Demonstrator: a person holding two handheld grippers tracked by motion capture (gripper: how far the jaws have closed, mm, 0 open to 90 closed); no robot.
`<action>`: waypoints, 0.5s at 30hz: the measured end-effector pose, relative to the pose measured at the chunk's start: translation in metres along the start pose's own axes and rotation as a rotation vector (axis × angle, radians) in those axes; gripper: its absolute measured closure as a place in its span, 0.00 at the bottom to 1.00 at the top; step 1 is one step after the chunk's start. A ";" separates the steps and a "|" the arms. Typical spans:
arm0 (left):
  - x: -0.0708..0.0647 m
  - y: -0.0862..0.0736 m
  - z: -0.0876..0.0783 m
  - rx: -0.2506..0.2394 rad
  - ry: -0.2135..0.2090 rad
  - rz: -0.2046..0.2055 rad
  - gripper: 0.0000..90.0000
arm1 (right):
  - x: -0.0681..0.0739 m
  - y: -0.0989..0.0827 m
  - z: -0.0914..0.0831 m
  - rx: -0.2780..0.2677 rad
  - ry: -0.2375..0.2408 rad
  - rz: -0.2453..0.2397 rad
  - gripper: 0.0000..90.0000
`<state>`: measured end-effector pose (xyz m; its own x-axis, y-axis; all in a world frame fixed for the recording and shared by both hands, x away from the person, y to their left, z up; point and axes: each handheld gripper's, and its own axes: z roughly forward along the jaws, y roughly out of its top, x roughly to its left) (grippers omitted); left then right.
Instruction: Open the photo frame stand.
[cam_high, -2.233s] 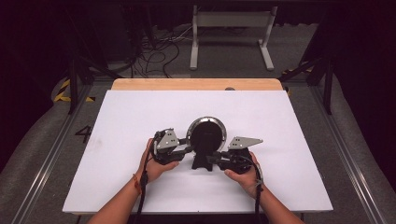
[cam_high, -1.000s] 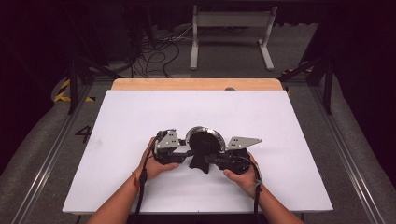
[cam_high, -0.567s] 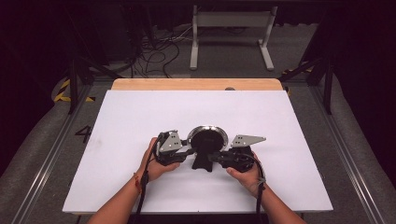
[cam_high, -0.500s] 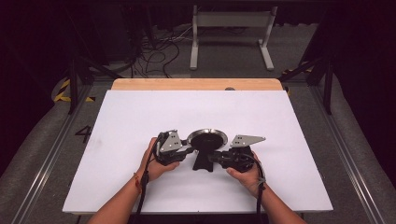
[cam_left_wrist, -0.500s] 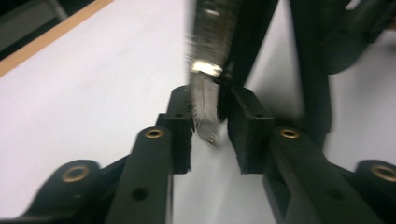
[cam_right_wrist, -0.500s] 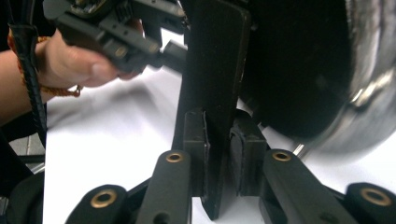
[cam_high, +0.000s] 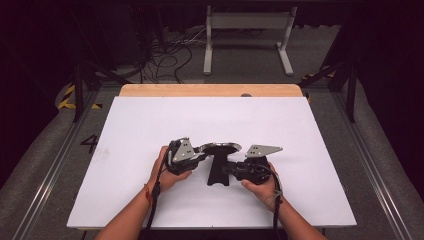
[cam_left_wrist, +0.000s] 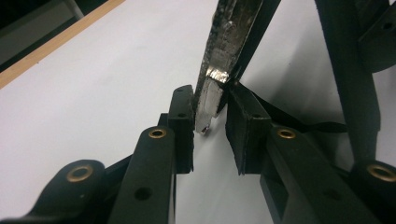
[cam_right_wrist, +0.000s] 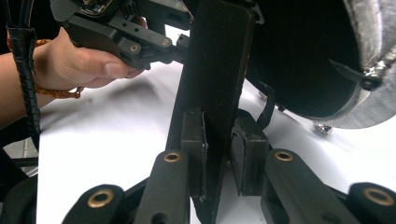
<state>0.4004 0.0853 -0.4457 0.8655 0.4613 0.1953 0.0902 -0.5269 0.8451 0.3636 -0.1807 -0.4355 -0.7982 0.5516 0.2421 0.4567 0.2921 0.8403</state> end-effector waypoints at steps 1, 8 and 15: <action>0.000 0.000 0.001 0.001 0.007 0.003 0.81 | 0.000 0.000 0.000 0.001 -0.003 0.000 0.86; 0.000 0.000 0.003 -0.001 0.022 0.005 0.80 | 0.001 0.000 0.001 0.007 -0.023 -0.019 0.85; 0.002 -0.001 0.004 -0.006 0.018 0.009 0.80 | 0.003 0.000 0.001 0.006 -0.038 -0.028 0.84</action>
<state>0.4037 0.0840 -0.4483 0.8573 0.4693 0.2118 0.0795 -0.5271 0.8461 0.3617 -0.1786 -0.4354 -0.7951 0.5725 0.2002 0.4373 0.3125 0.8433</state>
